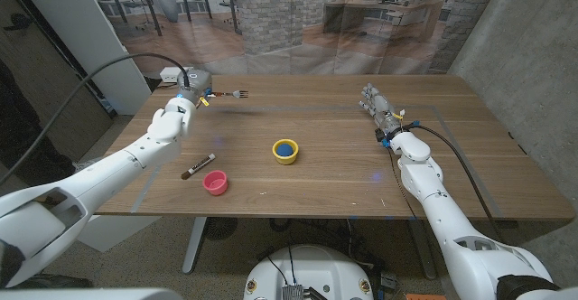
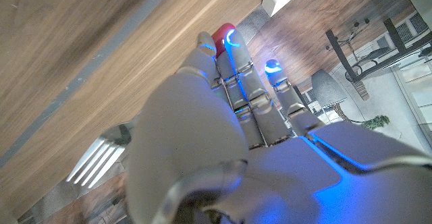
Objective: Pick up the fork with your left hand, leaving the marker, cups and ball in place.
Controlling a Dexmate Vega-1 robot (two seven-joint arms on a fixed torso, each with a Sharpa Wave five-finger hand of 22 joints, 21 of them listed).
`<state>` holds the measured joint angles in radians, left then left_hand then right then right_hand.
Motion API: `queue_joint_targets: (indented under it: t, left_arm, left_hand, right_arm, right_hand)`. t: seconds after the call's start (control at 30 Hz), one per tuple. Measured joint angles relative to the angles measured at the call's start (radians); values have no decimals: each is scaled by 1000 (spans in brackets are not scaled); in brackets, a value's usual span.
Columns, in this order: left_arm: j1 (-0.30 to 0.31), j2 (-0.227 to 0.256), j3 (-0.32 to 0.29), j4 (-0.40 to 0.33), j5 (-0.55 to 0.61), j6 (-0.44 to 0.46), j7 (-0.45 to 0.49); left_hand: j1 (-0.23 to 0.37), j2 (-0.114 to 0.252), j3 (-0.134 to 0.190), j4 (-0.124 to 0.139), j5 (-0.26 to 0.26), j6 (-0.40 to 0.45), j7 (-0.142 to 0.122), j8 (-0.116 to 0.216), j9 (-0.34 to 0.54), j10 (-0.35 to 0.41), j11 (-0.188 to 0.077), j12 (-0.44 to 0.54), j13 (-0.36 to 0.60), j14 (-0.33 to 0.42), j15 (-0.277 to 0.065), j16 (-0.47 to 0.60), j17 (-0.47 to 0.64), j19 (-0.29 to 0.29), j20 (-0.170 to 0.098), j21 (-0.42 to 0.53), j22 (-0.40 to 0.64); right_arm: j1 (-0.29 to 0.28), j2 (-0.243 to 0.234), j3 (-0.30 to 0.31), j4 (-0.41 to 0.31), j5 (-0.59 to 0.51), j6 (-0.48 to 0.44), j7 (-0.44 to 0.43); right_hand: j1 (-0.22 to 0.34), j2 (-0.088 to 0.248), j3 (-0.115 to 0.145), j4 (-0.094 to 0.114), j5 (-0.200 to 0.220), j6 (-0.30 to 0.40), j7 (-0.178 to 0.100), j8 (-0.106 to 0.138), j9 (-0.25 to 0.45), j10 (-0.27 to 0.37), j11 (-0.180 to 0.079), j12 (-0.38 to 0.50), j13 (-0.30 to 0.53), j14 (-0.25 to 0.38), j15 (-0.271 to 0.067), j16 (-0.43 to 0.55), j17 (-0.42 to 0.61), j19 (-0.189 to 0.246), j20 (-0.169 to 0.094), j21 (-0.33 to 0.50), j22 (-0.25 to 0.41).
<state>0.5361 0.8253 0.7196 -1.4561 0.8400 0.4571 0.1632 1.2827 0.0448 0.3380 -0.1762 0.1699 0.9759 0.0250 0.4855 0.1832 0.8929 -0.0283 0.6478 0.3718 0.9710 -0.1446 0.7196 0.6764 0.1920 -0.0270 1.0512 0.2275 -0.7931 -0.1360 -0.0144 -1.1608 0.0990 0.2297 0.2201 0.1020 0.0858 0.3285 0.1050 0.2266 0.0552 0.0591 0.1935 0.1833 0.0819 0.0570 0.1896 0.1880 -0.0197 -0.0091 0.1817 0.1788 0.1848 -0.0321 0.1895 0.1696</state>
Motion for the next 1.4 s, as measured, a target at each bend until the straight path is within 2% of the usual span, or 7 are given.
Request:
queue_joint_targets:
  t: [1.4]
  left_arm:
    - [83,17,-116,-59,-75,-43,180]
  left_hand:
    - [-2,2,4,-4,-6,6,6,-18,0,4,3,-18,0,4,-1,-21,30,-12,-2,33,-7]
  right_arm:
    - [-60,4,-31,-112,-29,-35,-43]
  right_hand:
    - [0,0,-4,-4,0,0,0,0,0,6,6,0,0,0,0,0,0,0,0,0,0]
